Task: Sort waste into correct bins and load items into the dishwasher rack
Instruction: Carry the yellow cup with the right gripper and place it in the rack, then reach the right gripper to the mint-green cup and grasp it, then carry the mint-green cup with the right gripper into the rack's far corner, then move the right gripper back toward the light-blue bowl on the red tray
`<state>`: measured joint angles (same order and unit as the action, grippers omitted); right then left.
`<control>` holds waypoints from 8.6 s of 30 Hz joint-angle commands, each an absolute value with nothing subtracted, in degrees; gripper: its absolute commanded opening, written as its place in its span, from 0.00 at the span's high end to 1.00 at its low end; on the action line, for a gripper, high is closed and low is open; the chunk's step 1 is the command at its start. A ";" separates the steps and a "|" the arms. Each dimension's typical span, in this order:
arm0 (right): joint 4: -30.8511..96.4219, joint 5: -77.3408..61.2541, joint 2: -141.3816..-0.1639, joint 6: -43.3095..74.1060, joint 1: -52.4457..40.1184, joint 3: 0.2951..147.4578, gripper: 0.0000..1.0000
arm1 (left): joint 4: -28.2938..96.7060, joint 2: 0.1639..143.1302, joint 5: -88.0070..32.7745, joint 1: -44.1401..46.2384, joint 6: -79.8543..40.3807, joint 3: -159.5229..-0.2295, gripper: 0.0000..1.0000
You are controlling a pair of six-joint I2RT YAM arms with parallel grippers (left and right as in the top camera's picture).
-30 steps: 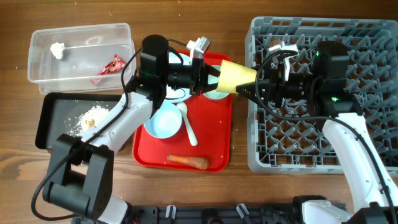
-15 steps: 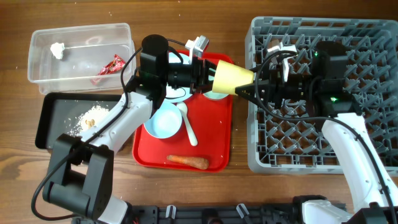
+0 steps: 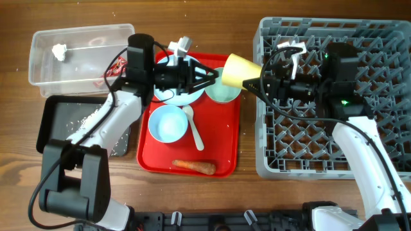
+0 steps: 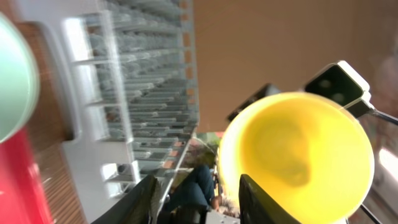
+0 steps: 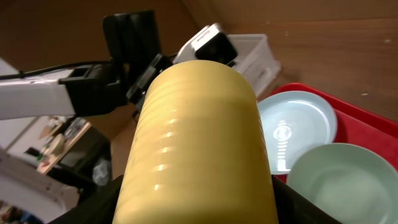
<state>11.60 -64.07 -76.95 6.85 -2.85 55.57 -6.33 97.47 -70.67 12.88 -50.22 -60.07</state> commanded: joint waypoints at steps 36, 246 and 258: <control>60.73 -0.25 -86.11 13.47 37.95 74.32 0.40 | 37.39 78.96 -26.87 5.34 -15.38 -60.34 0.60; 37.95 -23.86 -92.47 7.99 -26.24 74.56 0.21 | 58.50 78.96 8.05 3.01 -33.10 -60.34 0.28; 32.18 -14.02 -109.25 22.72 -42.22 74.56 0.41 | 62.19 78.96 6.68 -13.50 -33.91 -60.34 0.04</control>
<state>32.86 -19.68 -106.94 15.59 -40.77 74.39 61.84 79.64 6.59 -11.99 -33.21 -60.27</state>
